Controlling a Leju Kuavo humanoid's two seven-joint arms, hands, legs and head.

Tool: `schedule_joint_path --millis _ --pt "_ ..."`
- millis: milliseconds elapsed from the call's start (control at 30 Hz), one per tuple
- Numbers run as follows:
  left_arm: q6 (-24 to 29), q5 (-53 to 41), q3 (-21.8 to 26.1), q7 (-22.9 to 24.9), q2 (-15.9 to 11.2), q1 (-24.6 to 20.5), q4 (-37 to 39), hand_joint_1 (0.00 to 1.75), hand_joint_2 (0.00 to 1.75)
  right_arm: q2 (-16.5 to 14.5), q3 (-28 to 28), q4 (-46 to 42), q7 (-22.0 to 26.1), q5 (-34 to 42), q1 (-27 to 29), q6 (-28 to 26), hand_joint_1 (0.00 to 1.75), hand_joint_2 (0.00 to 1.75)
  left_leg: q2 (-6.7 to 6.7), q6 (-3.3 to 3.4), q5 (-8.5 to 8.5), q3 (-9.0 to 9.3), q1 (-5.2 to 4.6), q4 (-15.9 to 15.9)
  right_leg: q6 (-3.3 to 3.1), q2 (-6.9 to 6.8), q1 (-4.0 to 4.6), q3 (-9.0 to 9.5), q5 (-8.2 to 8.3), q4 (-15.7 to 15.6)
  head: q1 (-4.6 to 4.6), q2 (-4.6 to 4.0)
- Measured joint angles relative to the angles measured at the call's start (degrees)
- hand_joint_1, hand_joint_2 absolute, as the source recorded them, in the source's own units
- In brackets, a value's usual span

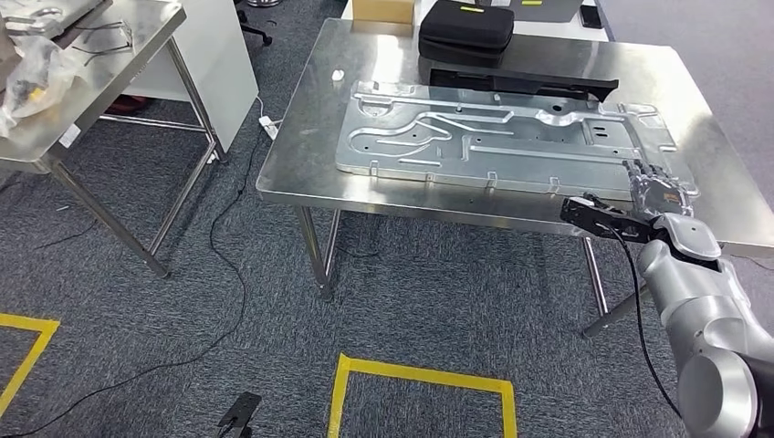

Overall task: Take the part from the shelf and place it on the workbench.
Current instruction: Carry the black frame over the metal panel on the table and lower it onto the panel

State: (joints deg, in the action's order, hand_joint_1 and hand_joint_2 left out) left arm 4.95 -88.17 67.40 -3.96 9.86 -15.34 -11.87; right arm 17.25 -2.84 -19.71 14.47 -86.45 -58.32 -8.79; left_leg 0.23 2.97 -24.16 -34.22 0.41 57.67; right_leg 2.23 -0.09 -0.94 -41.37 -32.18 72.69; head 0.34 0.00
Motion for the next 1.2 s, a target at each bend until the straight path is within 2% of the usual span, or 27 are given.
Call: schedule_joint_path --millis 67,167,200,233,300,333,367,400,433,533,567,600,633,700,733,767,867,900,933,967,1033,1067,1100,1133,1167,1200 --pt "-0.08 0.00 0.09 0.00 0.00 0.05 0.00 0.00 0.00 0.00 0.00 0.08 0.00 0.01 0.42 0.00 0.00 0.00 0.00 -0.01 0.24 -0.43 -0.01 0.13 0.19 0.00 -0.03 -1.32 -1.07 3.51 -0.01 0.00" --pt "-0.10 0.00 0.10 0.00 0.00 0.06 0.00 0.00 0.00 0.00 0.00 0.10 0.00 0.01 0.51 0.00 0.00 0.00 0.00 -0.03 0.29 -0.53 -0.01 0.18 0.21 0.00 -0.03 -1.38 -1.01 3.79 -0.01 0.00" --pt "-0.11 0.00 0.12 0.00 0.00 0.07 0.00 0.00 0.00 0.00 0.00 0.11 0.00 0.01 0.55 -0.01 0.00 0.00 0.00 -0.07 0.36 -0.66 -0.01 0.30 0.19 -0.01 -0.07 -0.58 -0.20 2.50 -0.01 0.00" --pt "-0.13 0.00 0.16 0.00 0.02 0.07 0.00 0.00 0.00 0.00 0.00 0.12 0.00 0.01 0.54 -0.02 0.00 0.00 -0.01 -0.13 0.43 -0.86 -0.01 0.52 0.13 -0.01 -0.13 1.22 1.34 -0.53 -0.01 0.00" --pt "-0.12 0.00 0.41 0.02 0.04 0.05 0.00 0.00 0.00 -0.01 0.00 0.12 -0.06 0.04 0.49 -0.06 0.00 0.00 -0.04 -0.98 1.00 -1.81 -0.15 1.13 -0.58 0.04 0.09 5.55 4.76 -8.90 -0.02 0.00" --pt "-0.10 0.01 0.53 0.02 0.05 0.05 0.00 0.00 0.00 -0.02 0.00 0.11 -0.12 0.05 0.47 -0.09 0.00 0.00 -0.08 -1.51 1.33 -2.21 -0.29 1.29 -1.10 0.04 0.14 6.85 5.83 -11.89 -0.02 0.00" --pt "-0.08 0.01 0.65 0.03 0.03 0.06 0.00 0.00 0.00 -0.05 -0.01 0.11 -0.19 0.08 0.48 -0.13 0.00 0.00 -0.18 -2.08 1.35 -2.68 -0.35 1.54 -1.67 -0.03 0.15 7.12 6.32 -13.23 -0.02 0.00" --pt "-0.08 0.02 0.69 0.03 0.01 0.09 0.00 0.00 0.00 -0.09 -0.01 0.11 -0.26 0.08 0.54 -0.19 0.00 0.00 -0.27 -2.38 0.69 -3.03 -0.35 2.07 -2.09 -0.12 -0.01 6.93 6.74 -13.42 -0.03 0.00" --pt "-0.07 0.02 0.73 0.02 -0.01 0.09 0.00 0.00 0.00 -0.13 -0.01 0.12 -0.32 0.09 0.57 -0.26 0.00 0.00 -0.35 -2.63 -0.96 -3.78 -0.32 3.84 -2.53 -0.23 -0.18 6.59 7.24 -13.64 -0.05 0.00" --pt "-0.05 0.01 0.81 0.02 -0.01 0.08 0.00 0.00 0.00 -0.22 -0.01 0.13 -0.46 0.09 0.70 -0.39 0.00 0.00 -0.39 -3.19 -8.24 -7.27 -0.10 14.43 -3.09 -0.33 -0.20 4.93 8.64 -13.73 -0.12 0.00" --pt "-0.05 0.01 0.83 0.01 0.00 0.09 0.00 0.00 0.00 -0.25 -0.01 0.14 -0.48 0.09 0.80 -0.39 0.00 0.00 -0.38 -3.29 -9.48 -7.72 -0.06 16.96 -3.04 -0.33 -0.18 4.32 9.09 -13.69 -0.12 0.00" --pt "-0.05 0.01 0.85 0.01 0.00 0.09 0.00 0.00 0.00 -0.26 -0.02 0.15 -0.49 0.09 0.90 -0.39 0.00 0.00 -0.38 -3.31 -9.65 -7.08 -0.05 17.43 -2.95 -0.32 -0.17 3.72 9.56 -13.66 -0.12 0.00" --pt "-0.05 0.00 0.86 0.00 -0.01 0.08 0.00 0.00 0.00 -0.27 -0.02 0.16 -0.51 0.09 0.98 -0.39 0.00 0.00 -0.38 -3.24 -8.83 -5.21 -0.04 15.47 -2.81 -0.30 -0.17 3.18 10.00 -13.62 -0.12 0.00" --pt "-0.05 0.00 0.86 0.00 -0.05 -0.03 0.00 0.00 0.00 -0.28 -0.02 0.12 -0.54 0.09 1.04 -0.42 0.00 0.00 -0.41 -2.81 -6.48 0.53 -0.08 7.10 -2.38 -0.27 -0.13 2.37 10.82 -13.50 -0.13 0.00" --pt "-0.03 0.00 0.86 -0.02 -0.08 -0.10 0.00 0.00 0.00 -0.26 -0.03 0.08 -0.57 0.09 1.00 -0.45 0.00 0.00 -0.44 -2.52 -5.65 2.66 -0.18 3.60 -2.09 -0.25 -0.06 2.10 11.21 -13.45 -0.09 0.00" --pt "-0.02 0.00 0.87 -0.06 -0.11 -0.15 0.00 0.00 0.00 -0.25 -0.03 0.05 -0.59 0.09 0.95 -0.47 0.00 0.00 -0.47 -2.23 -5.25 3.78 -0.27 1.48 -1.74 -0.26 0.00 1.92 11.60 -13.44 -0.08 0.00" --pt "0.02 0.05 0.93 -0.23 -0.12 -0.07 0.00 0.00 0.00 -0.26 -0.05 0.02 -0.63 0.09 0.92 -0.47 0.00 0.00 -0.40 -1.21 -4.10 3.56 -0.43 0.67 -0.59 -0.25 -0.09 1.70 12.72 -13.85 -0.04 0.00" --pt "0.04 0.09 0.97 -0.27 -0.12 -0.06 0.00 0.00 0.00 -0.23 -0.06 0.04 -0.67 0.09 0.94 -0.45 0.00 0.00 -0.27 -0.74 -3.40 3.32 -0.37 0.39 -0.27 -0.18 -0.16 1.41 12.18 -13.56 -0.02 0.00" --pt "0.08 0.12 0.99 -0.32 -0.13 -0.07 0.00 0.00 0.00 -0.19 -0.07 0.05 -0.70 0.09 0.91 -0.44 0.00 0.00 -0.14 -0.27 -2.60 2.92 -0.27 0.08 -0.02 -0.10 -0.24 0.85 10.74 -12.50 0.01 0.00" --pt "0.14 0.15 1.01 -0.34 -0.14 -0.09 0.00 0.00 0.00 -0.13 -0.08 0.07 -0.73 0.09 0.85 -0.42 0.00 0.00 -0.01 0.09 -1.79 2.32 -0.18 -0.16 0.19 -0.01 -0.32 -0.07 8.23 -10.04 0.04 0.00" --pt "0.25 0.15 1.02 -0.35 -0.17 -0.07 0.00 0.00 0.00 -0.06 -0.09 0.11 -0.75 0.08 0.85 -0.38 0.00 0.00 0.05 0.38 -0.56 0.72 -0.31 -0.10 0.54 0.05 -0.35 -2.07 2.62 -2.47 0.07 0.00" --pt "0.27 0.15 1.02 -0.36 -0.17 -0.04 0.00 0.00 0.00 -0.04 -0.09 0.16 -0.77 0.07 0.94 -0.35 0.00 0.00 0.06 0.36 -0.02 -0.11 -0.37 0.00 0.68 0.05 -0.36 -2.57 1.07 0.99 0.07 0.00" --pt "0.28 0.15 1.04 -0.36 -0.17 -0.01 0.00 0.00 0.00 -0.05 -0.09 0.20 -0.79 0.05 1.07 -0.31 0.00 0.00 0.06 0.33 0.47 -0.90 -0.41 0.13 0.72 0.04 -0.36 -2.26 0.89 2.74 0.07 0.00" --pt "0.28 0.15 1.07 -0.38 -0.17 0.01 0.00 0.00 0.00 -0.05 -0.09 0.23 -0.81 0.03 1.15 -0.28 0.00 0.00 0.05 0.28 0.92 -1.68 -0.44 0.32 0.66 0.05 -0.35 -0.91 1.75 2.35 0.08 0.00" --pt "0.29 0.15 1.10 -0.41 -0.17 0.02 0.00 0.00 0.00 -0.06 -0.09 0.25 -0.83 0.01 1.15 -0.26 0.00 0.00 0.05 0.19 1.33 -2.39 -0.46 0.55 0.48 0.05 -0.32 1.51 3.05 -0.19 0.08 0.00" --pt "0.30 0.15 1.13 -0.44 -0.17 0.03 0.00 0.00 0.00 -0.07 -0.09 0.23 -0.85 -0.02 1.05 -0.26 0.00 0.00 0.04 0.07 1.69 -2.99 -0.46 0.78 0.15 0.05 -0.22 4.53 3.82 -4.08 0.07 0.00"
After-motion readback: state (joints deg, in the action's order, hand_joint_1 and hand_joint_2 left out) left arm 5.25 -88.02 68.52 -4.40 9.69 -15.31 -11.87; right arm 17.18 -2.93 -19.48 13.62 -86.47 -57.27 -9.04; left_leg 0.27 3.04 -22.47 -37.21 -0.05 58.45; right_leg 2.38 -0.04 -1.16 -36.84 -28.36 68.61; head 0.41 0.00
